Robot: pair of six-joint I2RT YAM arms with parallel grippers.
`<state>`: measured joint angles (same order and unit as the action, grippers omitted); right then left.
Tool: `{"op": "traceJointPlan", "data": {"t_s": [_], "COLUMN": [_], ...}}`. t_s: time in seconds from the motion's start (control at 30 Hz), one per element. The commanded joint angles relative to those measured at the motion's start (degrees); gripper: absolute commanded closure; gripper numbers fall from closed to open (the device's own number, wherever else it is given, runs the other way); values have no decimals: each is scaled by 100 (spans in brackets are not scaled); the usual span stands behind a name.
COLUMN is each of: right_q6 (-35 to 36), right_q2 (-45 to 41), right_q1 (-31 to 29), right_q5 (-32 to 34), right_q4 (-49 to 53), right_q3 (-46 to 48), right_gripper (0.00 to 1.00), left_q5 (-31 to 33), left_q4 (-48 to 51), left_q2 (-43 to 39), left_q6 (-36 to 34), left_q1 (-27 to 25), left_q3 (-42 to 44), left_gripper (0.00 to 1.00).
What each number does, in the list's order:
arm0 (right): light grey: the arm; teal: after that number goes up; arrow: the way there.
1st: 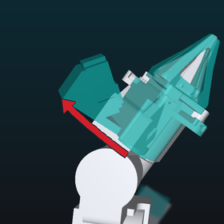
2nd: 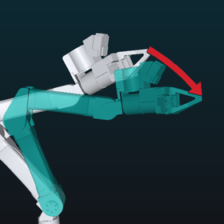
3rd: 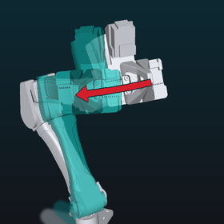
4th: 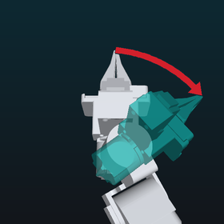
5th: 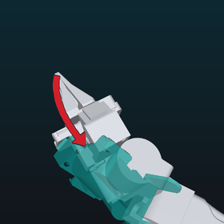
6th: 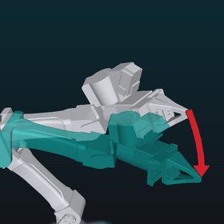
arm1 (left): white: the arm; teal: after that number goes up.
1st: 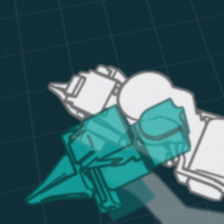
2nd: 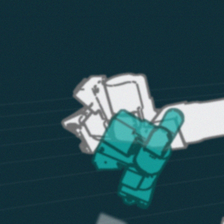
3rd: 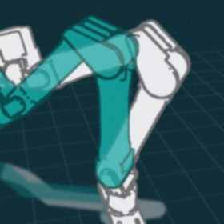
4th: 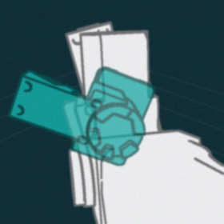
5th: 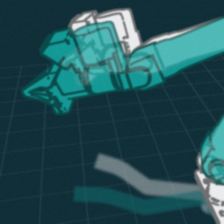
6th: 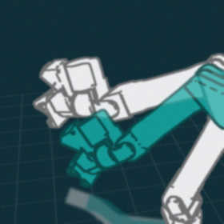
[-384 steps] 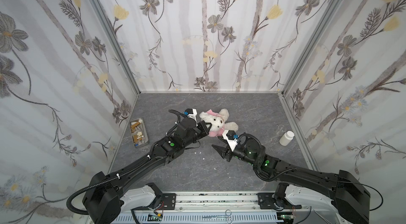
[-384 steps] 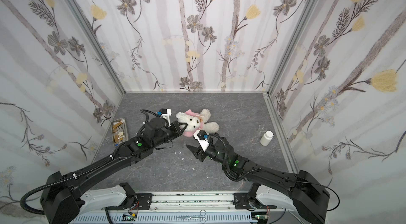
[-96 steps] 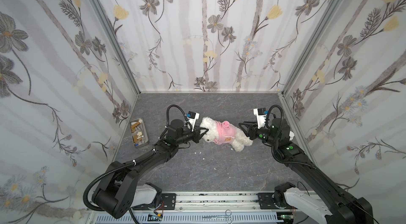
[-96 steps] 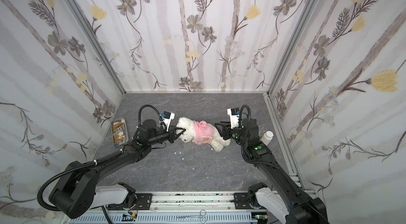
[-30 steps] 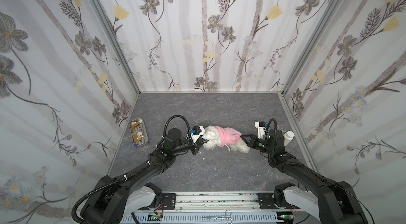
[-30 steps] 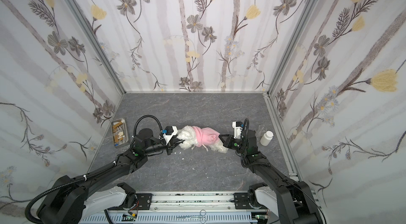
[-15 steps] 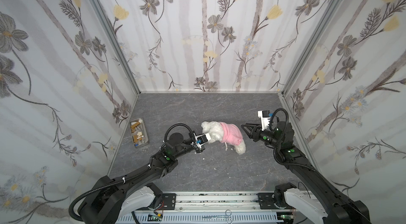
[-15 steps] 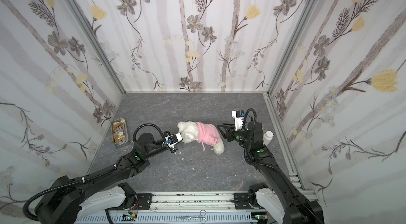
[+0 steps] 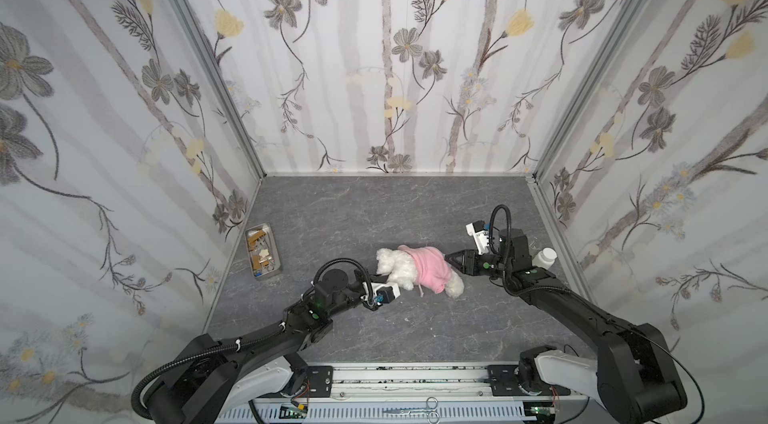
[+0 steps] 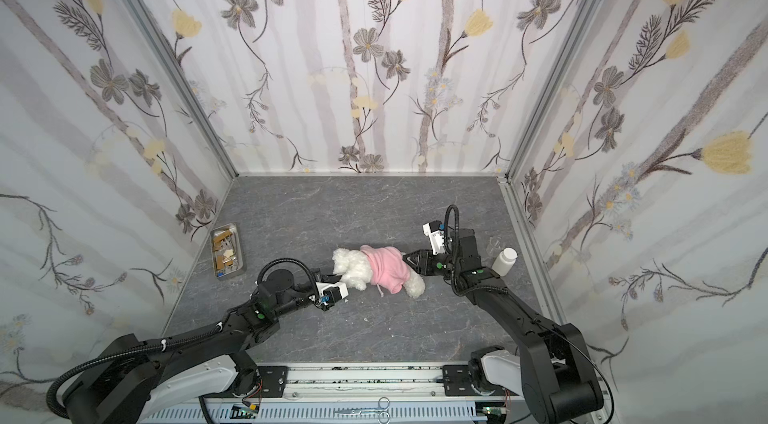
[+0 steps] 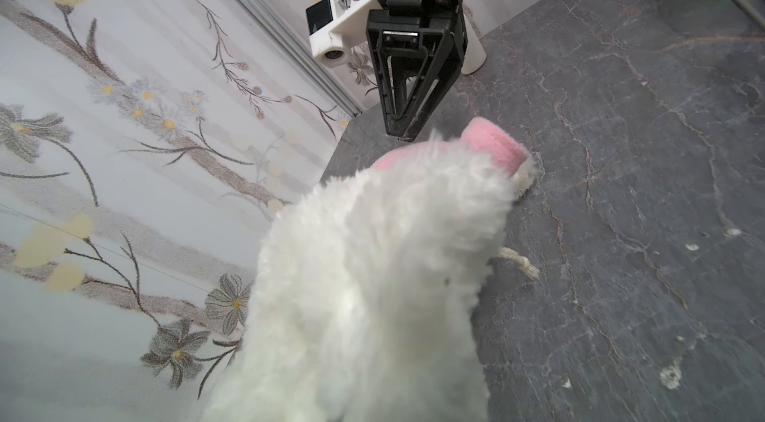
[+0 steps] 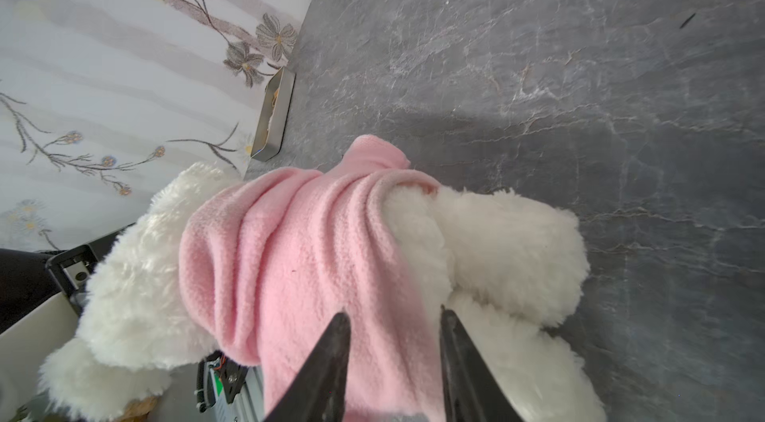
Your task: Dress the teddy bear
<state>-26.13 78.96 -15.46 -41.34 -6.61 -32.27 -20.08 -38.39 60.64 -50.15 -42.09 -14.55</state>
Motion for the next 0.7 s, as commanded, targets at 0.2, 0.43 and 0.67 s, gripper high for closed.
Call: {"op": "traceJointPlan", "data": {"t_s": [0.2,0.43,0.67], "right_q6": [-76,208,555], "right_q2": [612,858,910], "right_q1": [-299,-586,-680], "right_q5": [-457,102,569], "right_q4": [-581,-217,185], "right_q3": [-362,-585,-684], "right_gripper": [64,69,69], "left_q5": [-27,-23,-9], "left_q4": [666,692,711], "left_q2": [-92,-139,-197], "left_q6": [-348,-340,-341], "left_q1": [-81,-107,-114], "left_q3": [61,8,-4], "left_gripper": [100,100,100]}}
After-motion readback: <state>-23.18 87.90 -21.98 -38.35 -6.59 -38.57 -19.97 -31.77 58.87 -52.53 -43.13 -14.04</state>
